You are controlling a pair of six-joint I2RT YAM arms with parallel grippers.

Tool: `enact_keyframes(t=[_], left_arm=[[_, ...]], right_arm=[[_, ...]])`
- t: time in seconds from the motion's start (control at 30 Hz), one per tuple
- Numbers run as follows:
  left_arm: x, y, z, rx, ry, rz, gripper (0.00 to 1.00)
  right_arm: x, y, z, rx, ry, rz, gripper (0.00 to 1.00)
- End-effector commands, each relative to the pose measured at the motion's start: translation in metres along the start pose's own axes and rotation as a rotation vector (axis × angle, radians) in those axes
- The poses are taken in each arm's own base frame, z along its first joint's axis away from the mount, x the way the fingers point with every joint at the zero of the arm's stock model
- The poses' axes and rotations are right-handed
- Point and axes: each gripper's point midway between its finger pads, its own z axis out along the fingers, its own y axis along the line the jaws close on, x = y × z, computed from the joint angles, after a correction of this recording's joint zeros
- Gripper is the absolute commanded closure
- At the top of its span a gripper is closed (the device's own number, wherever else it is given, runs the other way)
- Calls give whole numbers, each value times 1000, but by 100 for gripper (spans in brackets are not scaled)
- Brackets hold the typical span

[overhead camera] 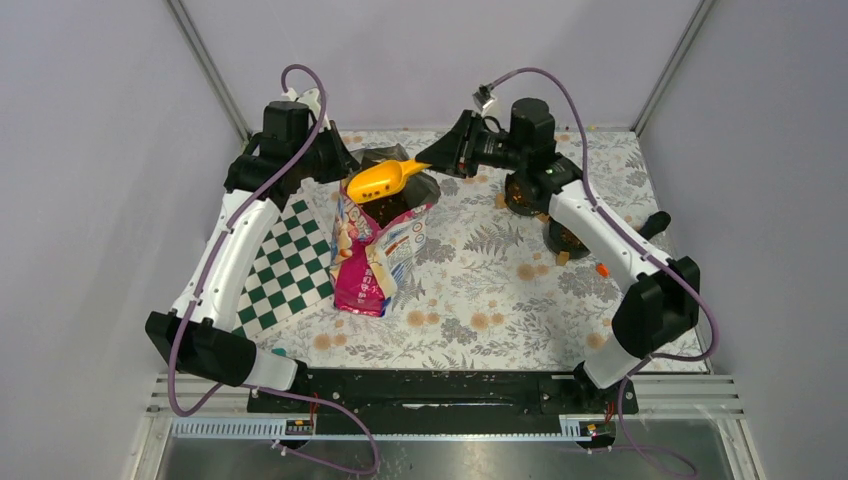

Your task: Serve the pet food

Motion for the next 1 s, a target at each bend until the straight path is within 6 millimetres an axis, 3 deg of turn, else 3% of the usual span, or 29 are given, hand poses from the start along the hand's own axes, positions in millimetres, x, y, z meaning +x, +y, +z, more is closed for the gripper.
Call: enact_keyframes(t=[0.0, 0.4, 0.53, 0.73, 0.97], left_arm=[[-44, -28, -36, 75, -175, 46, 100], [-46, -26, -42, 69, -188, 49, 100], [-45, -32, -42, 98, -177, 31, 100], [-29, -60, -36, 246, -104, -65, 100], [-9, -71, -21, 162, -100, -86, 100]], right_arm=[[-5, 39, -15, -54, -21, -25, 100], [-12, 23, -28, -6, -81, 2, 100], [-4, -1, -25, 128, -73, -55, 100], [14, -41, -14, 404, -45, -175, 100], [24, -51, 3, 532, -16, -277, 100]])
